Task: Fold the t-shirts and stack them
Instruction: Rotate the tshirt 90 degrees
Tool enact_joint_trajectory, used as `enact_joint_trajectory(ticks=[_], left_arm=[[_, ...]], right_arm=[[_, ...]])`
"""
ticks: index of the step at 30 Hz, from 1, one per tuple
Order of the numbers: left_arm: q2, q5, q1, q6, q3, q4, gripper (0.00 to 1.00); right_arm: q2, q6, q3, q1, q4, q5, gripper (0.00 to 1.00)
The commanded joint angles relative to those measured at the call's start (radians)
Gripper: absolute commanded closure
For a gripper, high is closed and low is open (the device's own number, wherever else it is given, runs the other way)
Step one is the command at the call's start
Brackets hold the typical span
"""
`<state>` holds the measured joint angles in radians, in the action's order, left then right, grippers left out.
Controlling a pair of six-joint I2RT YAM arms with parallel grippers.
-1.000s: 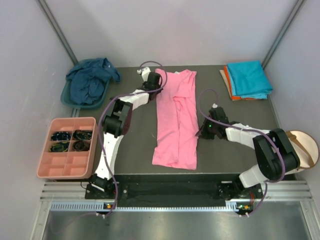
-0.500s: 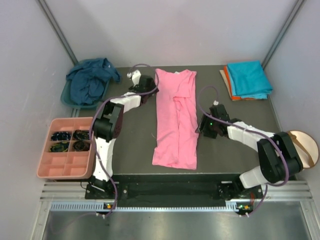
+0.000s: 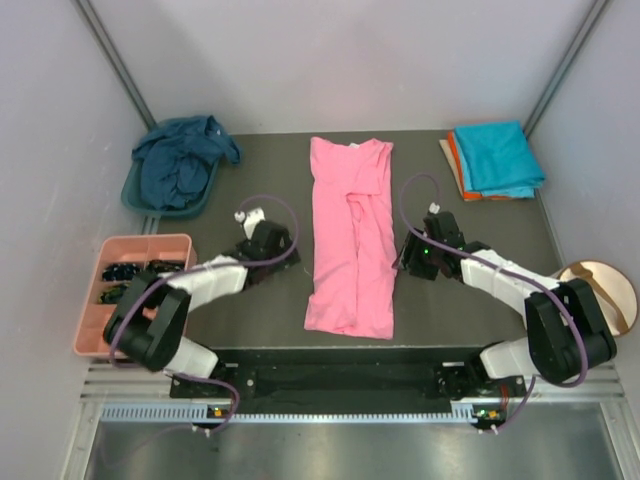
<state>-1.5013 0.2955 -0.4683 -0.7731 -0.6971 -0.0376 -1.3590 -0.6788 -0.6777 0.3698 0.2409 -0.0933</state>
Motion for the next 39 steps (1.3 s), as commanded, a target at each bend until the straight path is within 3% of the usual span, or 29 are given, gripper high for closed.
enact_joint_trajectory(ticks=[1,10,15,28,31,32,35,38,39], left_arm=[[0.186,-0.061,-0.082,-0.014,0.126,-0.091,0.07],[0.357,-0.177,-0.138,-0.026,0.237,-0.157,0.14],[0.368,-0.269,-0.208,0.001,0.243,-0.078,0.17],[0.343,-0.276,-0.369,0.001,0.242,-0.105,0.19],[0.32,-0.274,-0.385,0.008,0.232,-0.107,0.33],[0.317,-0.272,-0.389,0.011,0.231,-0.108,0.44],[0.309,-0.276,-0.392,0.015,0.234,-0.105,0.63],[0.3,-0.282,-0.395,0.015,0.235,-0.099,0.76],[0.3,-0.282,-0.394,0.015,0.235,-0.097,0.86]], right_arm=[[0.017,0.001,0.021,-0.009,-0.034,-0.037,0.46],[0.037,-0.039,0.058,-0.009,-0.063,-0.043,0.46],[0.032,-0.036,0.063,-0.008,-0.058,-0.043,0.46],[0.02,-0.042,0.067,-0.008,-0.068,-0.046,0.46],[0.021,-0.042,0.069,-0.009,-0.065,-0.046,0.46],[0.021,-0.041,0.07,-0.009,-0.064,-0.046,0.46],[0.021,-0.041,0.069,-0.008,-0.061,-0.046,0.46],[0.024,-0.039,0.069,-0.009,-0.058,-0.043,0.46],[0.023,-0.039,0.07,-0.009,-0.058,-0.042,0.46]])
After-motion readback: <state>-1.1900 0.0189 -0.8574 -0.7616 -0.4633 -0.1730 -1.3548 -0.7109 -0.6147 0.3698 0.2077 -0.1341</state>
